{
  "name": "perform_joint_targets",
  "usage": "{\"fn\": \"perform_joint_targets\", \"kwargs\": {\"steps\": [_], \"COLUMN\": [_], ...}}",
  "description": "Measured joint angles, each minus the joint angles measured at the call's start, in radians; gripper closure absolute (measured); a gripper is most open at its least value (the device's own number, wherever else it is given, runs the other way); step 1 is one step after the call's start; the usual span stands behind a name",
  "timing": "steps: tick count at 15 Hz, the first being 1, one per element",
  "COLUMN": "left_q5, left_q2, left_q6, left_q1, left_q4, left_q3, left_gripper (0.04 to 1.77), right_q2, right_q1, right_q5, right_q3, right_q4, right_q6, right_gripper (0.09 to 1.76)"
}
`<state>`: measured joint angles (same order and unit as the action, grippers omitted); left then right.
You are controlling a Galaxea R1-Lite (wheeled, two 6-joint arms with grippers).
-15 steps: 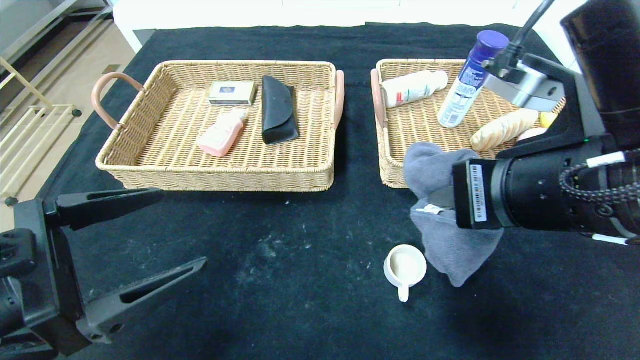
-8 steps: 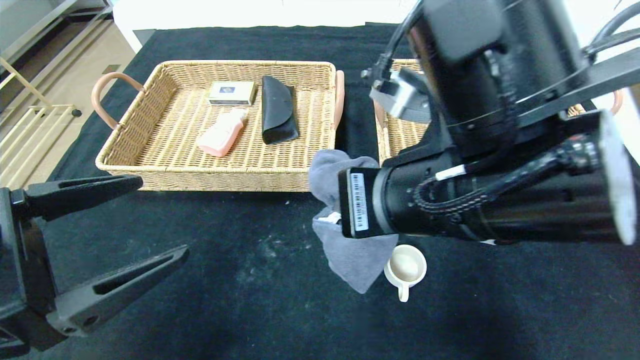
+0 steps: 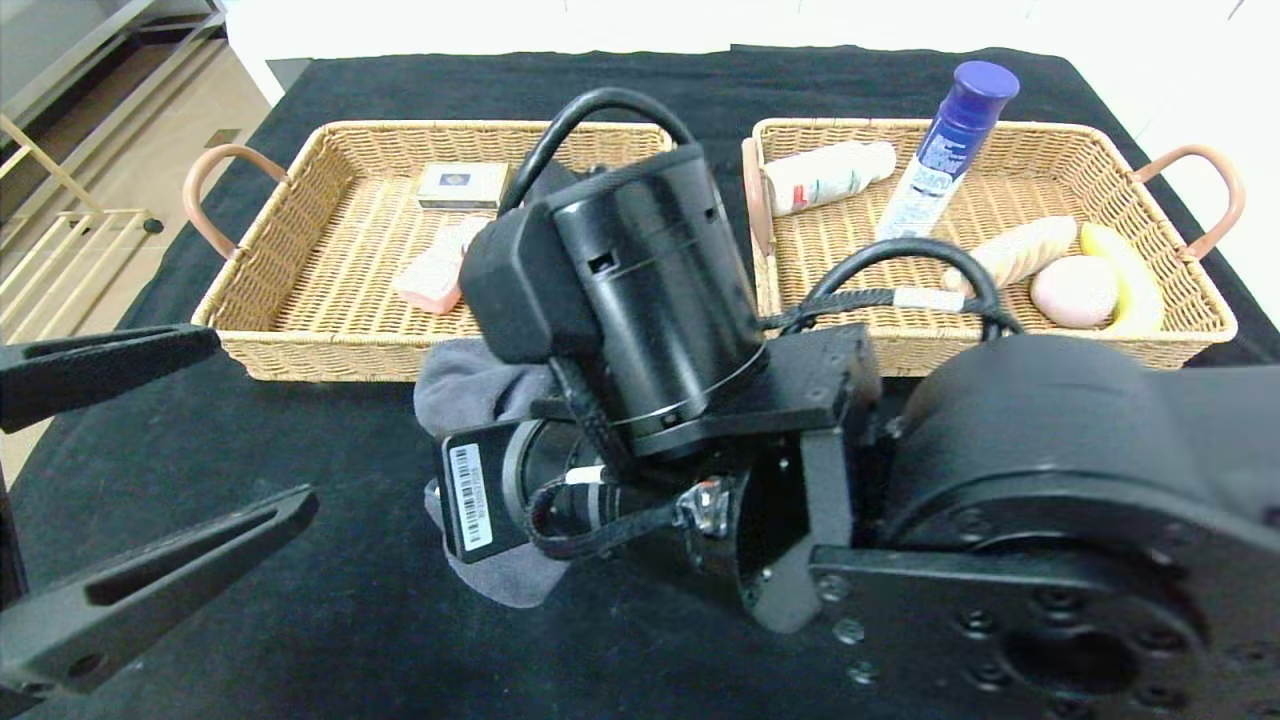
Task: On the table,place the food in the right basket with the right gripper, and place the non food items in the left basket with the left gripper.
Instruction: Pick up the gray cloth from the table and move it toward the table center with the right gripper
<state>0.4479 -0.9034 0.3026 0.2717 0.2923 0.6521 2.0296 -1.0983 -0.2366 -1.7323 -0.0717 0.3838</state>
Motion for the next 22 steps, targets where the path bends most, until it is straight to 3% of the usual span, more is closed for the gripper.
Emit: {"fn": "perform_joint_targets", "kwargs": {"steps": [5, 11, 16, 22], "left_q5": [-0.001, 0.000, 0.000, 0.000], "left_q2": [0.009, 0.008, 0.006, 0.004], "left_q6": [0.001, 0.001, 0.002, 0.003], "left_q1": [0.000, 0.000, 0.000, 0.000], "left_q4": [-0.001, -0.001, -0.003, -0.002], "left_q3": [0.000, -0.003, -0.007, -0.010], "left_gripper": [0.09, 0.09, 0.09, 0.09], "right_q2": [0.097, 0.122, 0.122, 0.098], "right_q1": [0.008, 0.017, 0.024, 0.019], "right_q5": [-0.021, -0.023, -0.036, -0.062], "right_q3": [-0.001, 0.000, 0.004, 0.019], "right_q4": [0.084, 0.091, 0.091, 0.084], "right_q6": [-0.007, -0.007, -0.009, -0.016], "right_gripper": [1.60, 1.60, 0.94, 0.51]}}
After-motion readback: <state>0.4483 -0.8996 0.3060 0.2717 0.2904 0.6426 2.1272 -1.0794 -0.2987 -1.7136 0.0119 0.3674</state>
